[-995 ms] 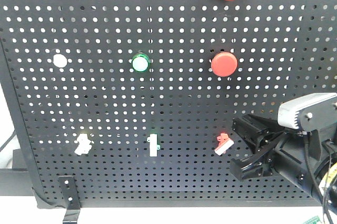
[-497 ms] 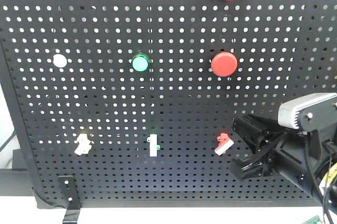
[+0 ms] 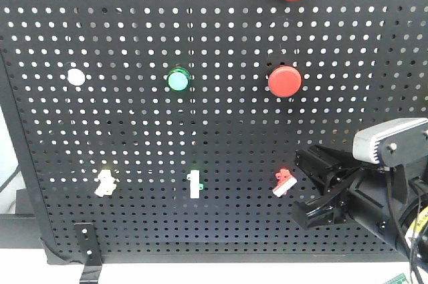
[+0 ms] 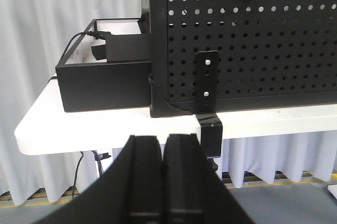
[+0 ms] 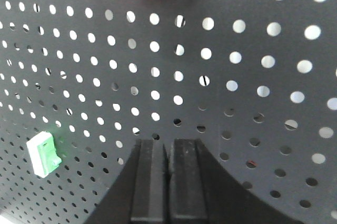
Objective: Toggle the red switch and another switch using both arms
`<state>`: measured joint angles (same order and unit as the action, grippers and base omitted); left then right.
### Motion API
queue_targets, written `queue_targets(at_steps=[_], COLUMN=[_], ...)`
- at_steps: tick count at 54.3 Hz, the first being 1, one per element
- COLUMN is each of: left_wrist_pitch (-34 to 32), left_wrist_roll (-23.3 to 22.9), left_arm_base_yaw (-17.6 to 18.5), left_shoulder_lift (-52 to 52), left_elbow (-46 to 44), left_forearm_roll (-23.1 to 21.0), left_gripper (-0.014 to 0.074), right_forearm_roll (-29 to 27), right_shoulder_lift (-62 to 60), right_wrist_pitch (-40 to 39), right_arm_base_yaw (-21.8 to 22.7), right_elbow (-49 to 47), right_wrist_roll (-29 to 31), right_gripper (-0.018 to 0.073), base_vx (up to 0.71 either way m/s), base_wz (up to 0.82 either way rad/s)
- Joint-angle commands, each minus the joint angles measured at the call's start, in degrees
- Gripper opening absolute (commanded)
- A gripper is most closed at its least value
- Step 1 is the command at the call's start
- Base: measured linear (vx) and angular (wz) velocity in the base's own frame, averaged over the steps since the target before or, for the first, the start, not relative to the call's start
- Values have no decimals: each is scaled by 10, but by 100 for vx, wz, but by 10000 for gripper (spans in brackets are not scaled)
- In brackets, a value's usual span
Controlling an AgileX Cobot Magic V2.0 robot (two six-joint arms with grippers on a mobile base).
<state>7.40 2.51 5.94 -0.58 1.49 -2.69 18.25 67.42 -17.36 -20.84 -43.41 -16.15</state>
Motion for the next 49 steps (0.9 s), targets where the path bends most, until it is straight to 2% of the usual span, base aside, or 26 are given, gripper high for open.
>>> queue_targets(at_steps=[1, 20, 28, 33, 37, 42, 45, 49], left_wrist_pitch=[-42, -42, -42, -42, -42, -42, -42, -42], left_wrist_roll=[0, 0, 0, 0, 0, 0, 0, 0], left_arm_base_yaw=[-1, -1, -1, -1, -1, -1, -1, -1], left_shoulder_lift=[-6, -6, -6, -6, -6, -6, -6, -6], left_elbow=[11, 11, 11, 11, 11, 11, 11, 11], left_forearm_roll=[0, 0, 0, 0, 0, 0, 0, 0], left_gripper=[3, 3, 3, 3, 3, 3, 3, 3], right_forearm_roll=[-1, 1, -1, -40, -116, -206, -223, -218], right_shoulder_lift=[-14, -18, -21, -50, -106, -204, -257, -338], right_wrist_pitch=[-42, -43, -21, 13, 18, 0, -5, 5], right_arm_base_yaw=[4, 4, 4, 4, 7, 38, 61, 100], right_elbow=[-18, -18, -18, 7, 60, 151, 203, 278], right_wrist_roll=[5, 8, 83, 130, 173, 235, 255, 263], right_gripper=[-9, -9, -9, -9, -9, -9, -9, -8], base_vx=[0, 0, 0, 0, 0, 0, 0, 0], base_wz=[0, 0, 0, 0, 0, 0, 0, 0])
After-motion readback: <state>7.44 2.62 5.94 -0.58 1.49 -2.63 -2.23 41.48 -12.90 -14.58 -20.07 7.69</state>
